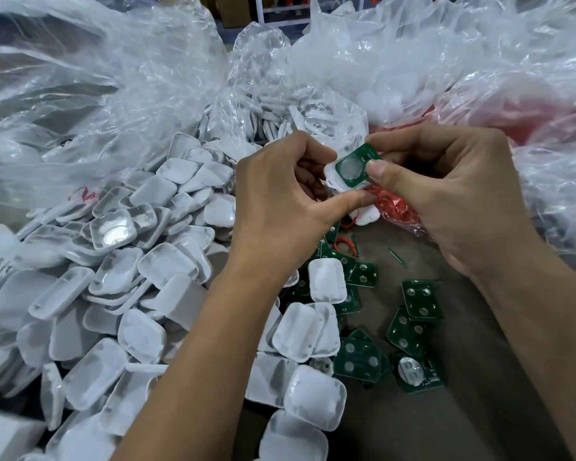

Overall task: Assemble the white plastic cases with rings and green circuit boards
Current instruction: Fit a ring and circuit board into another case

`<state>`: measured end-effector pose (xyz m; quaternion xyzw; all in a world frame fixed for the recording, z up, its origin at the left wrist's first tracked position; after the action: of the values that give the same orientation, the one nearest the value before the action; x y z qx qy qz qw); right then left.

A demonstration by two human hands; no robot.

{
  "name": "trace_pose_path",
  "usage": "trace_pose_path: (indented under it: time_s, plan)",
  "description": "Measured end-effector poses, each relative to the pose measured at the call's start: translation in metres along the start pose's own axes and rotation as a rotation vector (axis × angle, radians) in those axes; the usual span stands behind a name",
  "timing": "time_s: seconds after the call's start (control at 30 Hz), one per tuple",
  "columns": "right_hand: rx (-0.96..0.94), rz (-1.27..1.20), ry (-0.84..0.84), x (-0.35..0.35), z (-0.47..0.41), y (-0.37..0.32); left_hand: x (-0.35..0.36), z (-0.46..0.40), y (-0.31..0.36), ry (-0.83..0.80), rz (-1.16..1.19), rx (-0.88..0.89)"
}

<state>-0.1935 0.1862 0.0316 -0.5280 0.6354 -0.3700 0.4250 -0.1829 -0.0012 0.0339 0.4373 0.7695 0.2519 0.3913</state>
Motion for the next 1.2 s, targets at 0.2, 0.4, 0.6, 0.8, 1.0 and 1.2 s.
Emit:
trace_pose_path:
  time_s: [0.2, 0.4, 0.6, 0.8, 1.0, 1.2]
  plan:
    - [-0.016, 0.006, -0.006, 0.001, -0.001, -0.001, -0.001, 0.000, 0.001, 0.010, -0.017, 0.016]
    - [-0.038, 0.021, -0.020, 0.002, 0.000, -0.002, 0.000, 0.000, 0.001, -0.001, -0.001, 0.011]
    - [-0.056, 0.048, -0.014, 0.002, 0.000, -0.003, -0.001, 0.000, 0.000, 0.007, 0.023, -0.003]
    - [-0.088, 0.125, -0.008, 0.001, 0.000, -0.004, -0.001, 0.001, 0.000, 0.006, 0.028, -0.014]
    - [-0.096, 0.189, 0.000, 0.001, 0.003, -0.009, -0.002, 0.001, 0.000, 0.008, 0.029, -0.019]
    - [-0.082, 0.292, 0.063, 0.003, 0.008, -0.010, 0.000, 0.002, 0.000, -0.003, 0.032, -0.030]
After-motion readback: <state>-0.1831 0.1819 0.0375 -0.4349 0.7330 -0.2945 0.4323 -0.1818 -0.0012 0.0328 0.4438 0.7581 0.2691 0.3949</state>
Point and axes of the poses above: each hand's wrist, its own z-axis away from the middle knuckle, its own x-axis out of the palm, y = z × x, the point moved 8 cm from there along -z, towards the middle knuckle, and after that the axes turned 4 degrees about x, right-handed, at the moved point
